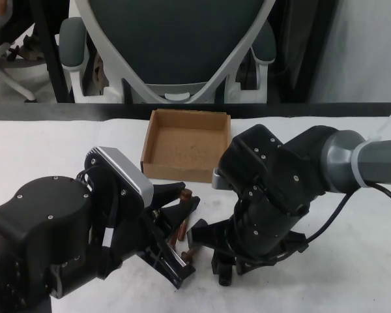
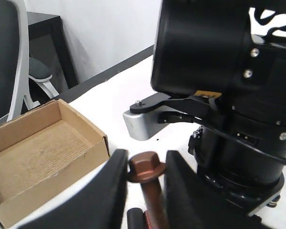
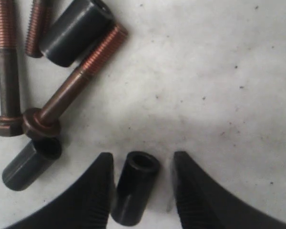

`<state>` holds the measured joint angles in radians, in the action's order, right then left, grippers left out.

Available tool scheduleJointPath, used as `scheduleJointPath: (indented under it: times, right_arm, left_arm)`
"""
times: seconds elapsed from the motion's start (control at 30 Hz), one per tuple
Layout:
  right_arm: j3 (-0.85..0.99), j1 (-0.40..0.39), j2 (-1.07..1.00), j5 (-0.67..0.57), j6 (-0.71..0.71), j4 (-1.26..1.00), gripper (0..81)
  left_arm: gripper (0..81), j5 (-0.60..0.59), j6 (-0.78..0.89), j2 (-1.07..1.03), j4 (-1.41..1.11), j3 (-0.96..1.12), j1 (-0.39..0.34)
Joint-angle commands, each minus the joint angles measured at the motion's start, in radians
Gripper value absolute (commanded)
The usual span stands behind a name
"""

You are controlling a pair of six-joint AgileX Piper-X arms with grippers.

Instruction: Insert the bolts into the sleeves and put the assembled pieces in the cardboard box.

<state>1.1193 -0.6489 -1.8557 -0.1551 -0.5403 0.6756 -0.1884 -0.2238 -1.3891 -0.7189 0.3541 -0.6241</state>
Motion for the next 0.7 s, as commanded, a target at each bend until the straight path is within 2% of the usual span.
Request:
scheduleJointPath:
  times: [0.0,0.1,0.17,0.33,0.5,0.67]
  right_arm:
    - [0.002,-0.003,-0.036,0.017,-0.017,0.01,39.2]
    - [0.002,-0.003,-0.049,0.02,-0.017,0.01,39.1]
    - [0.002,-0.003,-0.049,0.02,-0.014,0.013,34.1]
    - [0.002,-0.003,-0.049,0.018,0.031,0.023,0.1]
    - [0.002,-0.006,-0.049,0.041,0.104,0.026,0.2]
    - [-0.05,-0.04,-0.027,0.23,0.187,-0.024,0.2]
  left_arm:
    - [0.8,-0.023,0.0,0.017,-0.034,0.001,-0.005]
    - [0.8,-0.023,0.0,0.017,-0.034,0.001,-0.005]
    - [0.8,-0.023,0.0,0.017,-0.034,0.001,-0.005]
    - [0.8,-0.023,0.0,0.017,-0.034,0.001,-0.005]
    - [0.8,-0.023,0.0,0.017,-0.034,0.001,-0.005]
    - [0.8,-0.023,0.0,0.017,-0.105,-0.044,-0.002]
